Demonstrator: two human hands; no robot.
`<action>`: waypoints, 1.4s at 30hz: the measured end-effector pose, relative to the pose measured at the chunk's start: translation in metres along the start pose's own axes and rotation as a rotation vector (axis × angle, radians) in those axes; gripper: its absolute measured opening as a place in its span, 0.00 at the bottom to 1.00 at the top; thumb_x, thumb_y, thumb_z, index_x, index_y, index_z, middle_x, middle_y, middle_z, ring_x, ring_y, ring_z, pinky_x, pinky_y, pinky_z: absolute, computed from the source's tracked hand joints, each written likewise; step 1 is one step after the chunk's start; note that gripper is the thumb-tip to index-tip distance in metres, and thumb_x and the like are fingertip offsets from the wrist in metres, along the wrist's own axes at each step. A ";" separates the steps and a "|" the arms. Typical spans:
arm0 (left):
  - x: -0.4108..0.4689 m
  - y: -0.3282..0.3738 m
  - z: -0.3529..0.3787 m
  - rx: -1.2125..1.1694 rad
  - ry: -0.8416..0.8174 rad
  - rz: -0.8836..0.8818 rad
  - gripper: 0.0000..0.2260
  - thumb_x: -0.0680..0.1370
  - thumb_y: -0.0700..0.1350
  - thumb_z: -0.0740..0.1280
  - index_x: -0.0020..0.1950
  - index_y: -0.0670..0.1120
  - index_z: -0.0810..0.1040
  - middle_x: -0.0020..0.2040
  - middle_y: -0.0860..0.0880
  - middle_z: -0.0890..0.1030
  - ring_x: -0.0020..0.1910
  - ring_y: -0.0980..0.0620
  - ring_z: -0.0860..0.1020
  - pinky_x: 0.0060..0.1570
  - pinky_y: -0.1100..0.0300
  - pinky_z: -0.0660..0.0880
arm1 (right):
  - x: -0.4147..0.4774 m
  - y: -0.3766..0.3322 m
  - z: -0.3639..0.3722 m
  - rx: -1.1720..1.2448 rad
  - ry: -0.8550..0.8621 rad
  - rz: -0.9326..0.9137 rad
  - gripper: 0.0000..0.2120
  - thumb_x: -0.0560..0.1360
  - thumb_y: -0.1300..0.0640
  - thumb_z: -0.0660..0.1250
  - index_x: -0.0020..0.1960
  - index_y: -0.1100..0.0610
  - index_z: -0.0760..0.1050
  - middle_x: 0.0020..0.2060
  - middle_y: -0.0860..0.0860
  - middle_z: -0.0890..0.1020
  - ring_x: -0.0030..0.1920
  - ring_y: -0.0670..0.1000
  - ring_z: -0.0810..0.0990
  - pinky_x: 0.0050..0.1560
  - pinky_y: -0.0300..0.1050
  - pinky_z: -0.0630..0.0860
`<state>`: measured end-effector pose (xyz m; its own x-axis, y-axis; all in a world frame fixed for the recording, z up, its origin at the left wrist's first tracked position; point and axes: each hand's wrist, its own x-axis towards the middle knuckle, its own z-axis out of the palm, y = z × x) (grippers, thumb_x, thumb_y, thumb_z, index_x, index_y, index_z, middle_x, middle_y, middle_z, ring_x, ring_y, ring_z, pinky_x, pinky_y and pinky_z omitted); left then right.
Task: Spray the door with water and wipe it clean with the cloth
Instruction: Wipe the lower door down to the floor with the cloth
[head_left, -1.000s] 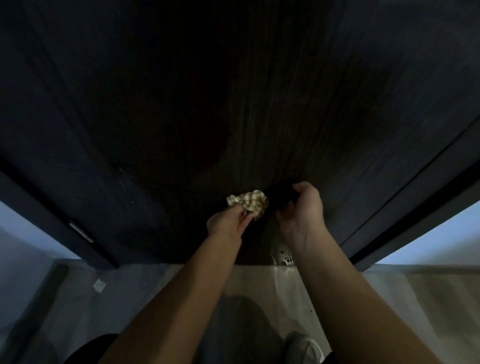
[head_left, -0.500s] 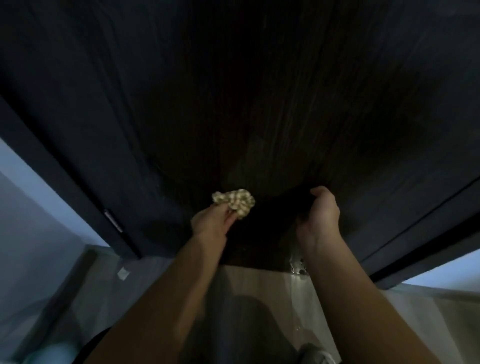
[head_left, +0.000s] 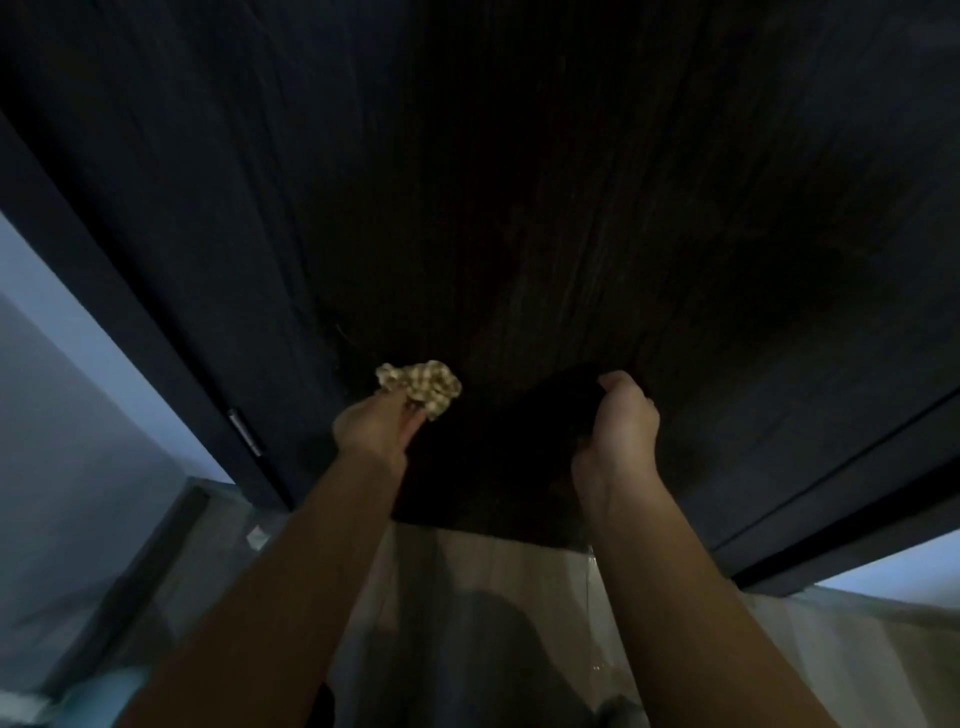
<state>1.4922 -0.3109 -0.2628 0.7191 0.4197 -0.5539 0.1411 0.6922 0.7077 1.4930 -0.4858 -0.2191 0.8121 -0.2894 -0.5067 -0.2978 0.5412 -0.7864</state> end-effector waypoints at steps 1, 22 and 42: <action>0.005 0.004 -0.004 -0.013 0.026 0.008 0.07 0.79 0.34 0.63 0.56 0.37 0.77 0.58 0.41 0.79 0.45 0.49 0.81 0.32 0.62 0.80 | -0.002 0.000 0.001 0.002 -0.006 -0.003 0.31 0.77 0.59 0.60 0.77 0.50 0.53 0.68 0.55 0.69 0.65 0.57 0.71 0.67 0.59 0.67; -0.004 0.061 -0.012 0.888 0.232 1.083 0.03 0.75 0.37 0.66 0.43 0.39 0.78 0.36 0.49 0.77 0.37 0.53 0.75 0.38 0.67 0.65 | -0.011 0.014 0.007 -0.089 -0.065 -0.071 0.39 0.76 0.57 0.63 0.78 0.46 0.42 0.73 0.53 0.63 0.71 0.57 0.64 0.71 0.58 0.61; 0.005 0.064 -0.020 0.884 0.246 1.229 0.06 0.76 0.33 0.61 0.49 0.39 0.76 0.41 0.49 0.76 0.40 0.55 0.74 0.40 0.71 0.66 | 0.000 0.022 0.009 -0.121 -0.052 -0.086 0.42 0.74 0.54 0.63 0.77 0.46 0.38 0.77 0.51 0.55 0.73 0.58 0.61 0.72 0.62 0.59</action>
<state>1.4915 -0.2526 -0.2292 0.5759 0.5985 0.5569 -0.0274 -0.6667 0.7448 1.4910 -0.4663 -0.2330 0.8612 -0.2872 -0.4194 -0.2820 0.4167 -0.8642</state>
